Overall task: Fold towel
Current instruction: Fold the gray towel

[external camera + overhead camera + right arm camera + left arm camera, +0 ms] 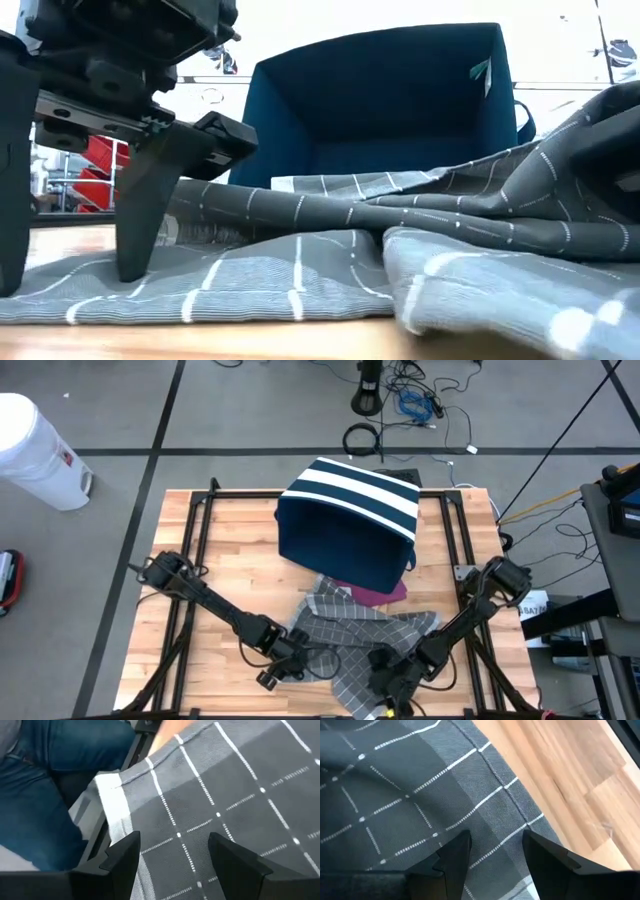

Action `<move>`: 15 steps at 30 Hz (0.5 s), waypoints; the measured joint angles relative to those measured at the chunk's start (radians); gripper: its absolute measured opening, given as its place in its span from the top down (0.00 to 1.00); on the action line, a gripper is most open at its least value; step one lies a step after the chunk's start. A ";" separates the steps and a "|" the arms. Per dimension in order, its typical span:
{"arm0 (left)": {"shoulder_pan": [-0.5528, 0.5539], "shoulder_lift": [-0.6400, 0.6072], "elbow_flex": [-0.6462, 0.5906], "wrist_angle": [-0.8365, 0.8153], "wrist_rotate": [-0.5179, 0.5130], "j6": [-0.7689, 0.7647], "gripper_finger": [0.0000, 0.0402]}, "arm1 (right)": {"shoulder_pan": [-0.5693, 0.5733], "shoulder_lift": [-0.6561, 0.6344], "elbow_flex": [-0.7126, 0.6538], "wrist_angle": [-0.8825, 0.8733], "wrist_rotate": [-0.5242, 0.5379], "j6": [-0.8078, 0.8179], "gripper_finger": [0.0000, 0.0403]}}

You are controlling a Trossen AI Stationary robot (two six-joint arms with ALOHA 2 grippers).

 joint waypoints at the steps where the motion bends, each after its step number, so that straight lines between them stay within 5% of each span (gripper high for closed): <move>1: -0.002 0.000 0.000 -0.008 0.000 -0.006 0.52 | 0.000 -0.002 0.000 -0.020 -0.009 0.013 0.44; 15: -0.037 -0.004 0.000 -0.100 0.016 -0.060 0.52 | 0.041 -0.027 0.003 -0.197 -0.231 0.176 0.44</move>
